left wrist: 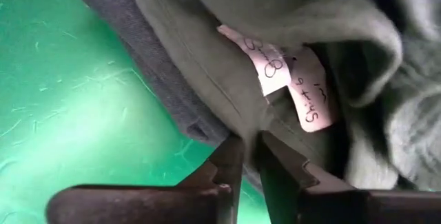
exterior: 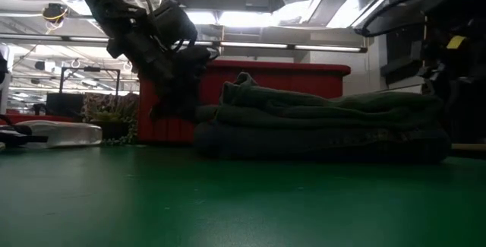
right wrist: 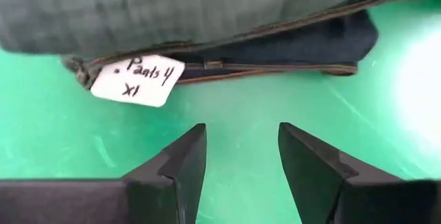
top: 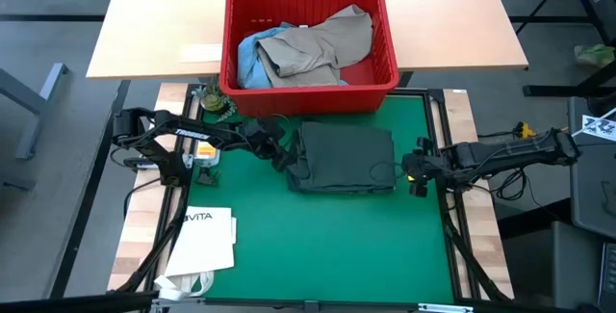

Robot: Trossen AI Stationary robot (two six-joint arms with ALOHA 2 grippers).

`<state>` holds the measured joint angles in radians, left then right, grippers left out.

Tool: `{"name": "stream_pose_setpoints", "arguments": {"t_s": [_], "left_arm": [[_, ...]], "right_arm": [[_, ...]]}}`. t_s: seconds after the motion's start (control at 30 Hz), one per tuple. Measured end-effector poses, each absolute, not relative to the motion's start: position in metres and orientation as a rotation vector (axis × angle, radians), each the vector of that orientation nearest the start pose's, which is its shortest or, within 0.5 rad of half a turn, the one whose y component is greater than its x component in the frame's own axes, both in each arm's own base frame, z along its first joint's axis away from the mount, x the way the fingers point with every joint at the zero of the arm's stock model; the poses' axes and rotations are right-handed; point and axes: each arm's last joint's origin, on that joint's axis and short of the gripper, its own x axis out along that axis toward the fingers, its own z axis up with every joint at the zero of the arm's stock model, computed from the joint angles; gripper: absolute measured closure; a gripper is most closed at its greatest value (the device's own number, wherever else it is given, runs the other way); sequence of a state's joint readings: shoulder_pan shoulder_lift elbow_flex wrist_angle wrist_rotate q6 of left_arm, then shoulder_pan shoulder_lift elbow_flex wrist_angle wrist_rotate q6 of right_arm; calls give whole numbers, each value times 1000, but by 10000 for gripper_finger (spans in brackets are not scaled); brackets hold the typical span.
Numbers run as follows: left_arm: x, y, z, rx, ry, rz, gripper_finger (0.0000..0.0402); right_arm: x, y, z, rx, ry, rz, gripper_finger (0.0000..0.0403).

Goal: Fold Laundry from Bin
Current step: Stack the green shirt on top of the dark blue pants

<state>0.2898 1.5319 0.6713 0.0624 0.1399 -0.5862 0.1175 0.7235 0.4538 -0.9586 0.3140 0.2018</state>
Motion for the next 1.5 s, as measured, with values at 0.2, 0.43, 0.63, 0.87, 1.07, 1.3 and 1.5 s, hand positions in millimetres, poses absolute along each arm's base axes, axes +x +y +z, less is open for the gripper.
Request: {"name": "stream_pose_setpoints", "arguments": {"t_s": [0.2,0.43,0.63,0.87,1.07,1.3,1.5], "left_arm": [[263,69,171,-702,710,327,396],[244,61,215,-677,568,279,393],[231,51,241,-643,463,244,396],[237,48,230,-488,506,360,383],[249,45,207,-478,612,369,370],[250,48,195,-439,693,363,316],[248,50,193,-449,725,376,268]], "right_arm": [[109,8,195,-23,1173,-161,221],[120,10,239,25,1012,-116,221],[136,12,259,56,786,-104,221],[139,9,262,-7,730,-194,221],[142,6,261,-42,721,-293,221],[157,8,249,-67,808,-302,221],[170,10,233,15,914,-342,221]]}}
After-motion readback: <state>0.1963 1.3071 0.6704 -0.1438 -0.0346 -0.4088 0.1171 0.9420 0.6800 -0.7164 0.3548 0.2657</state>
